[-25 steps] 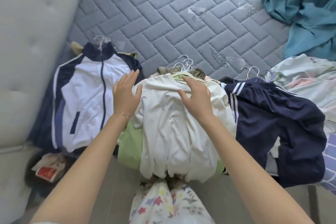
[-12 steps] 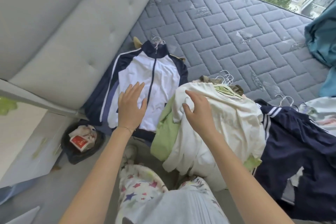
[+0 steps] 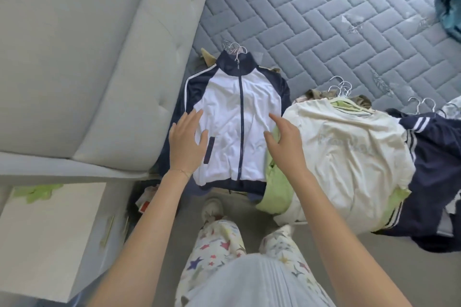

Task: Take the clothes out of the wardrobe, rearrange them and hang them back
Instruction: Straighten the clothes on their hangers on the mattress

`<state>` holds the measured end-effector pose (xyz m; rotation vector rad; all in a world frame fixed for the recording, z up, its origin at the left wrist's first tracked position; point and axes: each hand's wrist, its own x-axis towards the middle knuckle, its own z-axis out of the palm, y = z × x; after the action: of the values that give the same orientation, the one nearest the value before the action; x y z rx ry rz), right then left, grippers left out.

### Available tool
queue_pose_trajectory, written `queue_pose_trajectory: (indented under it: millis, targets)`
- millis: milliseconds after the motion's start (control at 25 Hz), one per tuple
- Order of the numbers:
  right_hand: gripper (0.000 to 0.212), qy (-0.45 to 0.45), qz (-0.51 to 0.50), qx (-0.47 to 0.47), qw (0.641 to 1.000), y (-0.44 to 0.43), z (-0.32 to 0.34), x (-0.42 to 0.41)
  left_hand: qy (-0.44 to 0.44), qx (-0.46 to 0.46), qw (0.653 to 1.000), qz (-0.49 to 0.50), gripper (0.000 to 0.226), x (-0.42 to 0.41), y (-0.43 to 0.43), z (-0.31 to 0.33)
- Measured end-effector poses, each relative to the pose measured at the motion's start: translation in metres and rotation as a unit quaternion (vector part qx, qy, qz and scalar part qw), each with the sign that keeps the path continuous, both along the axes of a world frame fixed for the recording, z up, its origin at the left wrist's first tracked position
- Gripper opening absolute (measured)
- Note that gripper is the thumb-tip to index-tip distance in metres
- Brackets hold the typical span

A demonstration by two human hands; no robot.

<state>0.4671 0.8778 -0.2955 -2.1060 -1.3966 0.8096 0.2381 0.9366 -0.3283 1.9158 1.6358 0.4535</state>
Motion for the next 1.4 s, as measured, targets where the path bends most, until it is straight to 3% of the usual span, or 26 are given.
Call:
queue_pose_trajectory:
  millis: [600, 1000, 1200, 1400]
  targets:
    - [0.048, -0.017, 0.008, -0.047, 0.999, 0.137, -0.090, 0.042, -0.007, -0.029, 1.000, -0.007, 0.049, 0.043, 0.153, -0.086]
    - [0.054, -0.087, 0.037, -0.071, 0.993, 0.268, -0.268, 0.072, 0.014, -0.057, 0.998, -0.033, 0.055, 0.068, 0.258, -0.274]
    - [0.061, -0.131, 0.046, -0.076, 0.987, 0.326, -0.353, 0.089, 0.063, -0.001, 0.997, -0.053, 0.060, 0.084, 0.313, -0.354]
    - [0.070, -0.170, 0.048, -0.064, 0.982, 0.364, -0.398, 0.100, 0.057, 0.060, 0.996, -0.035, 0.054, 0.103, 0.353, -0.389]
